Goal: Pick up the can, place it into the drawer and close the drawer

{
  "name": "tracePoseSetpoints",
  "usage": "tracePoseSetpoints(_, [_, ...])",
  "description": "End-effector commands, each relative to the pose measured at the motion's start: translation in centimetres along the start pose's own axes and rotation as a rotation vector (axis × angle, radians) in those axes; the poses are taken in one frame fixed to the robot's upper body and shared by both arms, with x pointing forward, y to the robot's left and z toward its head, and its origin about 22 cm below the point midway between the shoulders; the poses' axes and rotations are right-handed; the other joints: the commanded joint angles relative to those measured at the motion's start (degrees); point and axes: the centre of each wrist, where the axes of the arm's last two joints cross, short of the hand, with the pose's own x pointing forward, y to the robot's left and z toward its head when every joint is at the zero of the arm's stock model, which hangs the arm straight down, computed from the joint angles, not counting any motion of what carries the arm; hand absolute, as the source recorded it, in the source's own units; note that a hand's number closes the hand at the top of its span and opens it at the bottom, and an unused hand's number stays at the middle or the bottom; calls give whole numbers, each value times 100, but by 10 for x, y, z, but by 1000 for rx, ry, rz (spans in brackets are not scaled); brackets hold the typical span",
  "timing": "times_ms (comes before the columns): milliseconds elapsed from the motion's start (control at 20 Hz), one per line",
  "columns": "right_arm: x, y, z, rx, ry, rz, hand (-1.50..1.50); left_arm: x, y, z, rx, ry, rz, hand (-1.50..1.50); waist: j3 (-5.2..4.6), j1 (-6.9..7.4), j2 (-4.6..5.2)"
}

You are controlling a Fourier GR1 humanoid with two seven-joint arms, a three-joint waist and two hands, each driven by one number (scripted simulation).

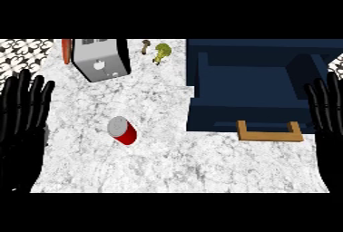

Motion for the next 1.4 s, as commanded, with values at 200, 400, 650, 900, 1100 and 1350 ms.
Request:
tracePoseSetpoints(200, [-3, 6, -5, 51, 17, -35, -150, -5, 5, -8, -307, -19, 173, -150, 4, -136, -68])
tracePoseSetpoints(400, [-23, -24, 19, -180, 299, 19, -150, -24, 27, 17, -300, 350, 45, -150, 8, -157, -67])
tracePoseSetpoints(650, [-8, -34, 37, -201, 325, 35, -150, 3, 36, 9, -336, 381, 55, -150, 10, -139, -82])
tracePoseSetpoints(900, [-19, -46, 56, -185, 297, 31, -150, 16, 50, 11, -334, 381, 60, -150, 10, -132, -78])
tracePoseSetpoints(1100, [-2, -79, 73, -180, 314, 24, -150, 30, 75, 13, -346, 367, 46, -150, 10, -138, -83])
tracePoseSetpoints(1350, [-3, -89, 87, -186, 307, 25, -150, 31, 70, 20, -287, 421, 126, -150, 9, -138, -81])
